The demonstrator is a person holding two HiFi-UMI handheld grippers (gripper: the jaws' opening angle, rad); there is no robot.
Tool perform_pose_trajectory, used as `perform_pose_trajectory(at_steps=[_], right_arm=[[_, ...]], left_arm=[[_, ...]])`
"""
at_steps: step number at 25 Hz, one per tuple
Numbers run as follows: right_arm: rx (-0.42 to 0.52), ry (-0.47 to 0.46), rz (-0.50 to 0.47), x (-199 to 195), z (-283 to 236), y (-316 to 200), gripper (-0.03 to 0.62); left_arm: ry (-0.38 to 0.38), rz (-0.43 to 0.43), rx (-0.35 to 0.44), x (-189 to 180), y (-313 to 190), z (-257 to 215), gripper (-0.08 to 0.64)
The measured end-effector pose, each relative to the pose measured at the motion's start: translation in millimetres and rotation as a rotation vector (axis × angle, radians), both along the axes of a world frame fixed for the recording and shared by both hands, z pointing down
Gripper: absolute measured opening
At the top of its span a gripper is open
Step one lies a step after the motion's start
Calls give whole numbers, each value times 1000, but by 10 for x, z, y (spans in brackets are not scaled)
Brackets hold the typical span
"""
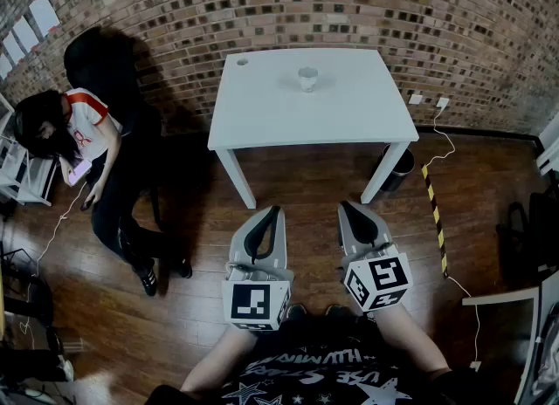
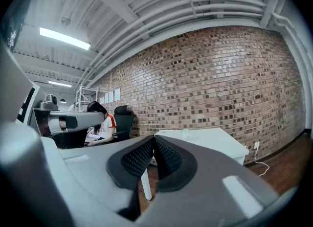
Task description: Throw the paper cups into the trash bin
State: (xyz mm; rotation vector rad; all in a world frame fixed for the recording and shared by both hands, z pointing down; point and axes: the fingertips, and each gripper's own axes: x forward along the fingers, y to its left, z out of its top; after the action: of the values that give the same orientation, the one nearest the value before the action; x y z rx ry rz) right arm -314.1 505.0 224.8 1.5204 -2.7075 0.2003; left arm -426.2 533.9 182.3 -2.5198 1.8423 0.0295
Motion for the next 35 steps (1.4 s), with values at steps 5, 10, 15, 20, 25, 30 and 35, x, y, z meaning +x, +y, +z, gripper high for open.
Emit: perform_pose_trajectory(at_steps=[5,10,15,20,25,30,35], right_arm=[[30,16,-5,-238,-44,-61,8],[37,11,26,-209,-41,-176,8],[9,-7,33,-130,100,-406,8],[43,-40,37,-84,117,-888,8],[71,-67,10,-17,97,-1562,7],[55,-52,-27,79,176,-2210,7],[31,-56,-29,215,221,-2730,8]], left_arm=[[-2,-13,5,-281,-86,-21,5],[2,-11,5,-359,-177,57,5],[0,-21,-4,-321,-410,122,5],[-4,-59,-7,-326,-835,136,5],[-5,-91,3,-271,-1448,144,5],[-10,-116,-6,-159,-2069,176,5],[-17,-134,-26,-83,-2553,202,5]])
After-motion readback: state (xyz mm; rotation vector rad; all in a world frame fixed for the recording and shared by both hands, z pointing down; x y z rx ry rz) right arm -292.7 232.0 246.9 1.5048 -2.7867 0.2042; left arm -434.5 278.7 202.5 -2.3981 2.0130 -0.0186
